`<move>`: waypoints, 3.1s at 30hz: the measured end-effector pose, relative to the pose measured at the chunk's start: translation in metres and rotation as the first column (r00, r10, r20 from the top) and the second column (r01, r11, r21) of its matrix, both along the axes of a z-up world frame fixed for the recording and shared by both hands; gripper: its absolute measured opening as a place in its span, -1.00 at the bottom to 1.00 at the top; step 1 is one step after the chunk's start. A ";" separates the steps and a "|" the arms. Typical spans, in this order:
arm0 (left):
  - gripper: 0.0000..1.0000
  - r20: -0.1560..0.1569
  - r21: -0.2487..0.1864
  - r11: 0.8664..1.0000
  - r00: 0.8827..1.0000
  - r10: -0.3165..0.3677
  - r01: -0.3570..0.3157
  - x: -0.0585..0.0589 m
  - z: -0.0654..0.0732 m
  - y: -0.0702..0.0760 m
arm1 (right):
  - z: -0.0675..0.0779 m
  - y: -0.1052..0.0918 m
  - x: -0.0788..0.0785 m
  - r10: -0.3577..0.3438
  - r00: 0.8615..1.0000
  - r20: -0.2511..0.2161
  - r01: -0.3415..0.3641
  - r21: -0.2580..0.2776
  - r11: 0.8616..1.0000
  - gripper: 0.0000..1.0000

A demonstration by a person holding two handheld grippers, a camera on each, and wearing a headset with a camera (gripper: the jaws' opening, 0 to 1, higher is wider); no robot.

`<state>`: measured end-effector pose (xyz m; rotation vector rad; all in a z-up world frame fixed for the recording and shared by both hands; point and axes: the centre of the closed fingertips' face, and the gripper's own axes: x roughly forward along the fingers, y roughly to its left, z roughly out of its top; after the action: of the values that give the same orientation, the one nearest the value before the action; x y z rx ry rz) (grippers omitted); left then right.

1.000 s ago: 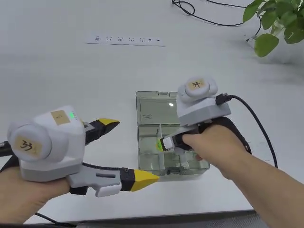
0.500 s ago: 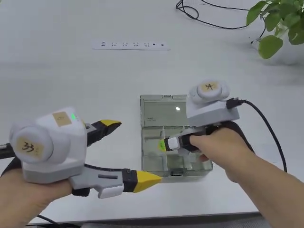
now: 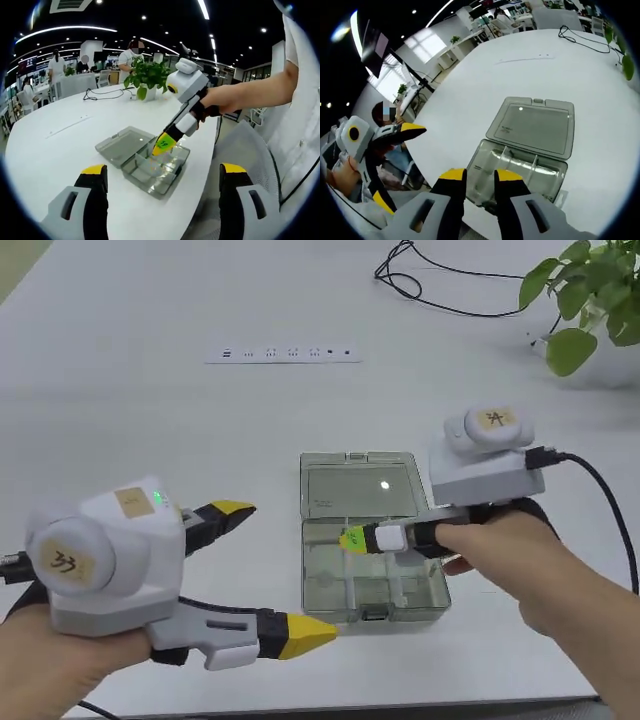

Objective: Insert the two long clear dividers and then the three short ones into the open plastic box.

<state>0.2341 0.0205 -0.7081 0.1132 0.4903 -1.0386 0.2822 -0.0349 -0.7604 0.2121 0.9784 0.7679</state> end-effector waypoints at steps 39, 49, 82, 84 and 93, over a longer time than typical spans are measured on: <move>0.89 0.005 0.028 0.999 1.000 0.021 -0.021 -0.006 -0.004 0.015 | 0.044 -0.098 -0.023 0.390 0.869 0.306 -0.336 -0.215 0.917 -0.07; 0.89 0.002 0.030 1.000 1.000 0.010 -0.010 -0.005 -0.006 0.015 | 0.019 -0.121 -0.024 0.557 0.794 0.241 -0.472 -0.332 0.817 -0.06; 0.90 -0.024 0.025 1.000 1.000 0.015 -0.014 0.003 -0.014 0.015 | -0.071 -0.147 -0.010 0.878 0.479 -0.008 -0.718 -0.579 0.386 -0.21; 0.90 -0.025 0.025 1.000 1.000 0.015 -0.014 0.004 -0.015 0.015 | -0.076 -0.147 -0.011 0.885 0.464 -0.027 -0.726 -0.584 0.363 -0.21; 0.90 -0.027 0.017 1.000 0.999 0.016 -0.016 0.008 -0.015 0.013 | -0.085 -0.154 -0.005 0.905 0.421 -0.068 -0.741 -0.601 0.299 -0.24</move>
<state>0.2422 0.0336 -0.7234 0.1103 0.5244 -1.0214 0.2768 -0.1885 -0.8453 -1.0432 0.9494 1.3918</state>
